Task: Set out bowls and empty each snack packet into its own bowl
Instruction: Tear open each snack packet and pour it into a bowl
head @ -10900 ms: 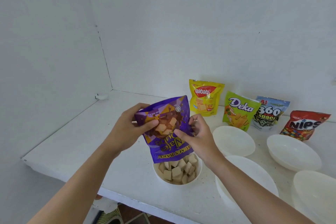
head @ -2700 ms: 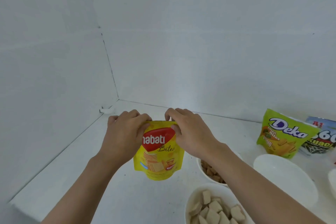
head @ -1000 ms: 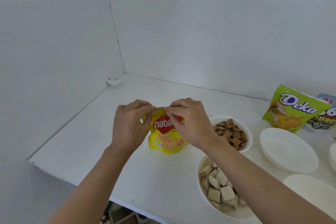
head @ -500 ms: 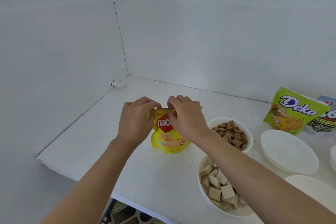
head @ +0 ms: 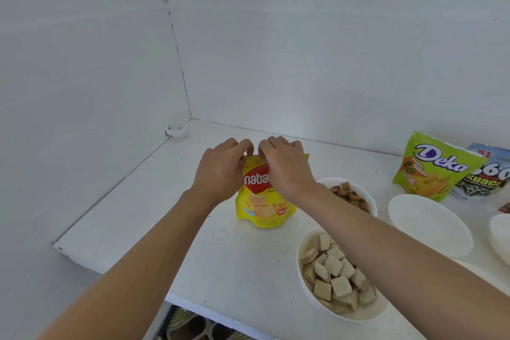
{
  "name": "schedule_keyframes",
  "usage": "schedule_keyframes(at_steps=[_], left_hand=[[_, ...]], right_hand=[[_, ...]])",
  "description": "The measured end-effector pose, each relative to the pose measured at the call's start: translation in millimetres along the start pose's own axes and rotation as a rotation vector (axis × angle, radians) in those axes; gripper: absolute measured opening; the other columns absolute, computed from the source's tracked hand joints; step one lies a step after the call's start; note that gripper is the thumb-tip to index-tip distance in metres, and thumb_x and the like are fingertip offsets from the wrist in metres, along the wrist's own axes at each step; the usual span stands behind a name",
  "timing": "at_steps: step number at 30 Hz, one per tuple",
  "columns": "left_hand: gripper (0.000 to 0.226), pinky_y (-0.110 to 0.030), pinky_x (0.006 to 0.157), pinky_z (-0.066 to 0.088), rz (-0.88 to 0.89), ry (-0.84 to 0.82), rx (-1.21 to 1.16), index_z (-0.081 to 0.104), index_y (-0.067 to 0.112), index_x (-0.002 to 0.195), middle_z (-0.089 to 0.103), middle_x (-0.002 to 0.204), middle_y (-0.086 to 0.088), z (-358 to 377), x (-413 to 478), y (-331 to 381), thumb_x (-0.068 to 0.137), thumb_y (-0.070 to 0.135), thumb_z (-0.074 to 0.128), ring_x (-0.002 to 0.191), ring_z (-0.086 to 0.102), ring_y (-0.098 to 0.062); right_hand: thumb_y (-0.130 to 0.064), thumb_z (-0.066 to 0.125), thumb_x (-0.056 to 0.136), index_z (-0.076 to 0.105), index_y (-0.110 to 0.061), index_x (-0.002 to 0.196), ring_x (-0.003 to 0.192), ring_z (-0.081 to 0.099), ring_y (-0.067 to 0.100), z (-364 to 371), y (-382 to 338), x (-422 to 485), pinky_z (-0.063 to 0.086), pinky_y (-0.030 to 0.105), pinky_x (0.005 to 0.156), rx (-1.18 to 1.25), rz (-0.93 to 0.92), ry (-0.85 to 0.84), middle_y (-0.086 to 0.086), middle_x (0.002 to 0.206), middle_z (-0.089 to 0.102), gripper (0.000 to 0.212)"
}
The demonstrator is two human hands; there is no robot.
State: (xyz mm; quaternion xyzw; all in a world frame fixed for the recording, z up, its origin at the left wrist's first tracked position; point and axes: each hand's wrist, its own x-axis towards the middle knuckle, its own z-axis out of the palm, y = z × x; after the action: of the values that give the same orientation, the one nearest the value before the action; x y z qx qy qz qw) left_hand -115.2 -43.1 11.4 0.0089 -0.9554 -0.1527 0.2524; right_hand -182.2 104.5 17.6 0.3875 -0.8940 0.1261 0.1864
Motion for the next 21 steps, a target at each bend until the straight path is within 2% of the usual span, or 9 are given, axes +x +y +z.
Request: schedule_keyframes(at_steps=[3,8,11,16,21], left_hand=[[0.018,-0.046,0.075,0.051,-0.027,-0.043,0.016,0.058,0.022,0.107,0.060,0.093,-0.001,1,7,1,0.094,0.012,0.054,0.082,0.061,-0.026],[0.014,-0.042,0.079,0.052,-0.109,-0.123,-0.036,0.062,0.027,0.105,0.063,0.095,0.005,2,12,1,0.092,0.024,0.056,0.087,0.061,-0.020],[0.013,-0.042,0.078,0.054,-0.132,-0.112,-0.085,0.065,0.026,0.097,0.066,0.090,0.008,2,17,4,0.095,0.035,0.055,0.085,0.063,-0.017],[0.012,-0.035,0.074,0.056,-0.187,-0.161,-0.127,0.064,0.026,0.097,0.066,0.087,0.010,-2,27,3,0.096,0.037,0.059,0.083,0.065,-0.016],[0.015,-0.023,0.063,0.049,-0.214,-0.356,-0.183,0.076,0.024,0.094,0.068,0.090,0.009,-10,41,-2,0.093,0.034,0.064,0.088,0.066,-0.014]], right_hand=[[0.003,0.054,0.082,0.058,-0.015,0.102,0.098,0.054,0.026,-1,2,1,0.038,0.040,0.083,0.010,0.012,0.044,0.001,0.098,0.060,0.027],[-0.009,0.055,0.089,0.057,-0.017,0.105,0.101,0.053,0.024,10,4,-4,0.038,0.039,0.084,0.036,0.059,0.019,-0.001,0.102,0.059,0.018],[-0.014,0.054,0.095,0.058,-0.017,0.103,0.102,0.053,0.022,11,7,-2,0.037,0.039,0.084,0.094,0.088,0.016,-0.001,0.103,0.060,0.010],[-0.014,0.054,0.097,0.059,-0.019,0.102,0.102,0.052,0.021,7,14,2,0.035,0.039,0.084,0.125,0.060,0.011,-0.003,0.099,0.059,0.008],[-0.017,0.052,0.098,0.059,-0.018,0.103,0.102,0.051,0.022,5,17,5,0.035,0.039,0.084,0.136,0.018,-0.027,-0.002,0.100,0.059,0.008]])
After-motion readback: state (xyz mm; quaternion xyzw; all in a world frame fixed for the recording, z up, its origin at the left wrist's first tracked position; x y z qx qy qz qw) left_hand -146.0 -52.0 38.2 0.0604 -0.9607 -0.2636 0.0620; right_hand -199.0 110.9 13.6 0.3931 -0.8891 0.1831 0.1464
